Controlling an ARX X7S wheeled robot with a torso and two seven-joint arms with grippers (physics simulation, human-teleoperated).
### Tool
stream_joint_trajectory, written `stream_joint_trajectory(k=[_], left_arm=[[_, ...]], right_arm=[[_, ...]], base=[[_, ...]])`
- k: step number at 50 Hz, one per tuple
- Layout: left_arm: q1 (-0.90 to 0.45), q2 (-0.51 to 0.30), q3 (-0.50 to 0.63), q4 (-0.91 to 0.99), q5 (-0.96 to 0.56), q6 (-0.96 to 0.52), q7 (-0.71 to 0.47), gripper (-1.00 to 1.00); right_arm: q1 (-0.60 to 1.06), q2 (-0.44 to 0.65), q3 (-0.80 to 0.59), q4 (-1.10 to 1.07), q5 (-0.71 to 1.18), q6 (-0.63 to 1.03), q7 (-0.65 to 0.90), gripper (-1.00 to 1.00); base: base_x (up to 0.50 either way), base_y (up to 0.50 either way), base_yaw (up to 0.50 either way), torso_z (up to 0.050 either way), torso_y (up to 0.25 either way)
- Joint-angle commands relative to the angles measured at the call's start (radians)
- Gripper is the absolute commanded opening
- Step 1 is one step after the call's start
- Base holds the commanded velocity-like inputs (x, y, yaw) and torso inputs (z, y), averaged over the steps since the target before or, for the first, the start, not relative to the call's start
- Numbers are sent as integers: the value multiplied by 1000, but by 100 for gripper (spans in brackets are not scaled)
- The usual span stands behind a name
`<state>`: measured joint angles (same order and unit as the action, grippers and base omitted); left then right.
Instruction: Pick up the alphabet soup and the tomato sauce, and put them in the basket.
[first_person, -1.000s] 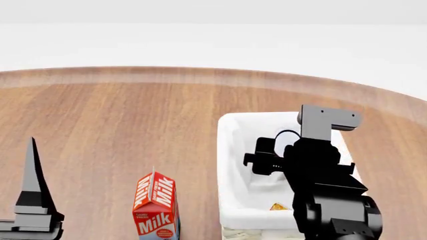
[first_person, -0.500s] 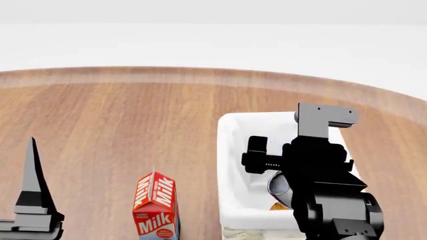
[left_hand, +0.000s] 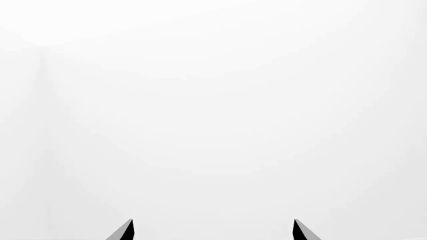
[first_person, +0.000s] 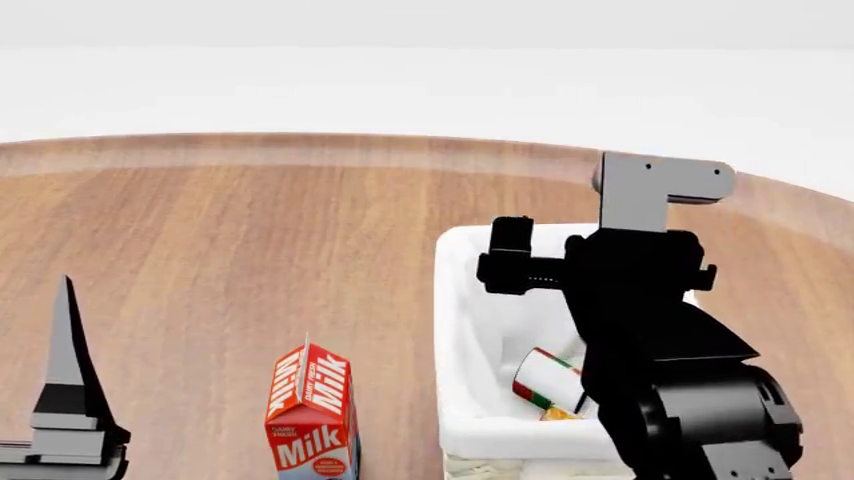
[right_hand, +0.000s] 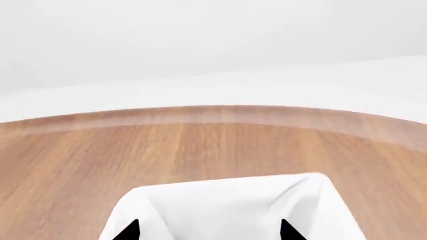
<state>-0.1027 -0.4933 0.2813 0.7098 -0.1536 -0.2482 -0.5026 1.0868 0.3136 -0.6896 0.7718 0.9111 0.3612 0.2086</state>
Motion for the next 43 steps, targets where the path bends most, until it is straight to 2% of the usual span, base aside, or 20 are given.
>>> stream_joint_trajectory(k=[1,10,23,27,43], left_arm=[[0,-3,1,8,1,-8,-4,100],[0,-3,3,5,1,-4,-5,100],[2,-8,-2,16,-3,-7,-8,100],[4,-9,-3,17,-4,-5,-8,100],[4,-11,-2,17,-6,-4,-11,100]], right_arm=[[-37,60,-12,-208,-44,-30,104,100],[-50,139,-1,-461,-39,14,232,100],[-84,226,56,-736,22,31,340,100],[-83,254,38,-816,-47,31,408,100],[-89,331,77,-1145,-59,33,552,100]], base=[[0,0,0,0,0],[0,0,0,0,0],[0,0,0,0,0],[0,0,0,0,0],[0,0,0,0,0]])
